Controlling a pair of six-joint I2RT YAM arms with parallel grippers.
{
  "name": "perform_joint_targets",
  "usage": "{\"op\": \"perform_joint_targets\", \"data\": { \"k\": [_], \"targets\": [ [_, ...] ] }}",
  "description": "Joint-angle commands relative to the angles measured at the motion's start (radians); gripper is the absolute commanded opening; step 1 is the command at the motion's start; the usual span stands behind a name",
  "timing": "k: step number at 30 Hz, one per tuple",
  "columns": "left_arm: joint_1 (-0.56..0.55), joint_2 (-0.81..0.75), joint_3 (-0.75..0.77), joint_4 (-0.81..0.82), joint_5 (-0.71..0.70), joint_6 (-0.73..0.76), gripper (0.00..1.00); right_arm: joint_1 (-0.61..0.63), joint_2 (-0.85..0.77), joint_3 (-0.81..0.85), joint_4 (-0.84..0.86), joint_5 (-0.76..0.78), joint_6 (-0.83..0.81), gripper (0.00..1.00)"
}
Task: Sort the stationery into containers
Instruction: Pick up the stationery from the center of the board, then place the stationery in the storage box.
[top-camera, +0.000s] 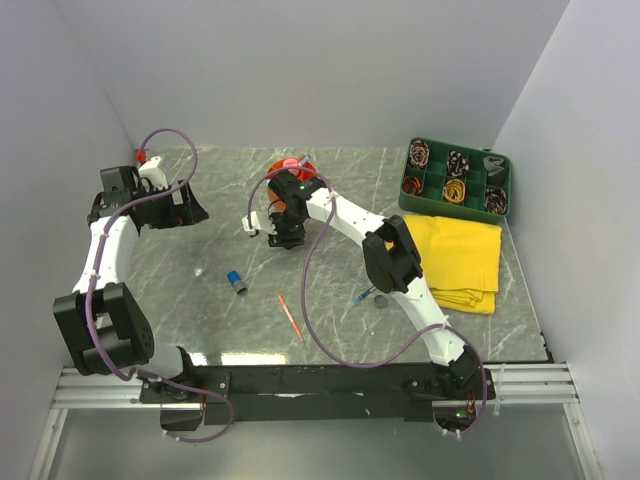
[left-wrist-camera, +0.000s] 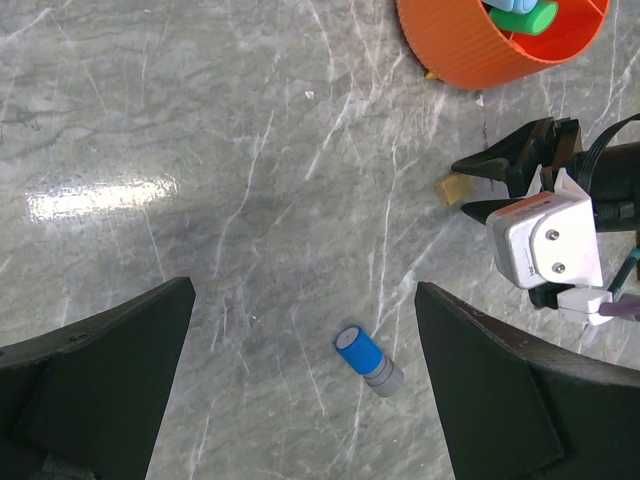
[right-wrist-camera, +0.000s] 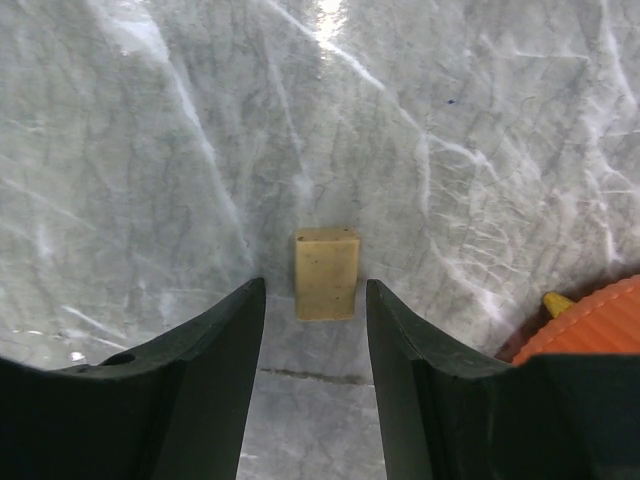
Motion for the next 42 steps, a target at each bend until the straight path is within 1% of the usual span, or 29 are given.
{"op": "perform_joint_targets", "data": {
  "k": [1,4,7,8,10,11,14,15,18,19,21,22,27,28,31,36,38,42],
  "targets": [
    [0.006,-0.006,0.01,0.034,0.027,0.001,0.99,-0.002,0.027,0.055,0.0,0.018,-0.016,0.53],
    [0.006,0.015,0.017,0.04,0.033,-0.009,0.99,0.002,0.047,0.067,-0.023,0.026,-0.03,0.48],
    [0.006,0.027,0.028,0.043,0.041,-0.009,0.99,0.005,0.054,0.079,-0.044,0.029,-0.042,0.31],
    [0.005,0.035,0.037,0.041,0.039,-0.009,0.99,0.005,0.051,0.079,-0.053,0.029,-0.045,0.24],
    [0.006,0.04,0.046,0.04,0.039,-0.009,1.0,0.005,0.038,0.081,-0.079,0.025,-0.053,0.17],
    [0.006,0.047,0.057,0.038,0.041,-0.009,0.99,0.004,0.027,0.084,-0.09,0.018,-0.054,0.11],
    [0.006,0.061,0.082,0.037,0.055,-0.009,0.99,0.001,-0.034,0.082,-0.127,-0.026,-0.05,0.04],
    [0.008,0.064,0.088,0.038,0.055,-0.042,0.99,-0.002,-0.057,0.081,-0.13,-0.053,-0.041,0.03],
    [0.006,0.076,0.115,0.041,0.061,-0.05,0.99,-0.018,-0.162,0.049,-0.1,-0.107,0.036,0.03],
    [0.006,0.078,0.122,0.048,0.062,-0.053,0.99,-0.024,-0.214,0.035,-0.065,-0.135,0.083,0.03],
    [0.006,0.084,0.137,0.054,0.07,-0.065,0.99,-0.042,-0.263,-0.005,-0.026,-0.155,0.133,0.03],
    [0.006,0.087,0.142,0.058,0.072,-0.071,0.99,-0.051,-0.306,-0.016,0.02,-0.167,0.188,0.03],
    [0.006,0.11,0.169,0.075,0.081,-0.093,1.0,-0.11,-0.396,-0.06,0.167,-0.173,0.346,0.07],
    [0.008,0.115,0.171,0.08,0.082,-0.104,0.99,-0.139,-0.416,-0.068,0.237,-0.172,0.402,0.06],
    [0.008,0.135,0.185,0.086,0.076,-0.104,0.99,-0.179,-0.412,-0.079,0.354,-0.14,0.49,0.06],
    [0.008,0.159,0.238,0.066,0.056,-0.084,0.99,-0.24,-0.315,0.054,0.373,-0.071,0.53,0.06],
    [0.006,0.159,0.255,0.052,0.046,-0.072,0.99,-0.249,-0.286,0.062,0.391,-0.057,0.533,0.06],
    [0.009,0.155,0.26,0.04,0.035,-0.061,0.99,-0.266,-0.262,0.027,0.436,-0.022,0.51,0.06]
  ]
}}
